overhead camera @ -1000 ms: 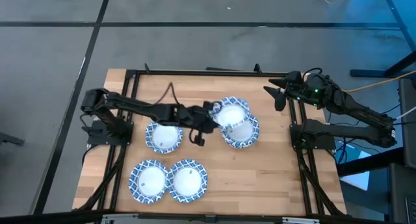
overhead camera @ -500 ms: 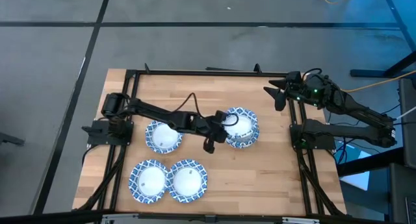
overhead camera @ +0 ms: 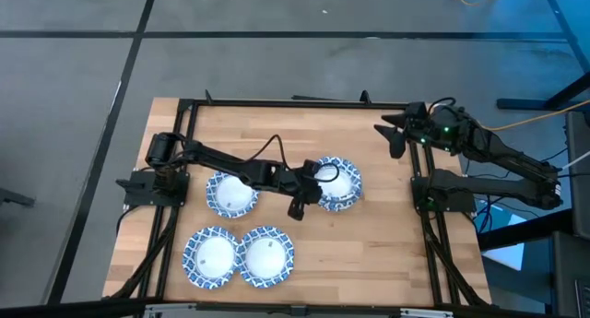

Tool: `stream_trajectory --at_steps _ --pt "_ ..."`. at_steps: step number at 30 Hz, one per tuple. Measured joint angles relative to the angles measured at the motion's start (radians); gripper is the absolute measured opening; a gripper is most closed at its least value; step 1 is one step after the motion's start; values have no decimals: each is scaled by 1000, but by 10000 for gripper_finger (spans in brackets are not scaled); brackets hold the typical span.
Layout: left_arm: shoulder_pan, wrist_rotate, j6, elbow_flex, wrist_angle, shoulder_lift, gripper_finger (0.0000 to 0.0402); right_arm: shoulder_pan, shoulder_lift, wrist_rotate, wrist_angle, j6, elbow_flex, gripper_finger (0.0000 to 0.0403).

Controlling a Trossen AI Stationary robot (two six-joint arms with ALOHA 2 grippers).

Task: Nest bowls inside each other
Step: Stack the white bowl on top of the white bowl

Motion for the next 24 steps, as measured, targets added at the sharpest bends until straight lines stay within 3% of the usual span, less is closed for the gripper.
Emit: stream_trajectory --at_steps 6,12,24 --pt "14 65 -136 0 3 0 92 0 0 0 -48 1 0 228" --pt "36 151 -137 0 4 -1 139 0 -1 0 -48 0 0 228" --pt "41 91 -140 -1 122 -8 142 0 -1 0 -82 2 0 228"
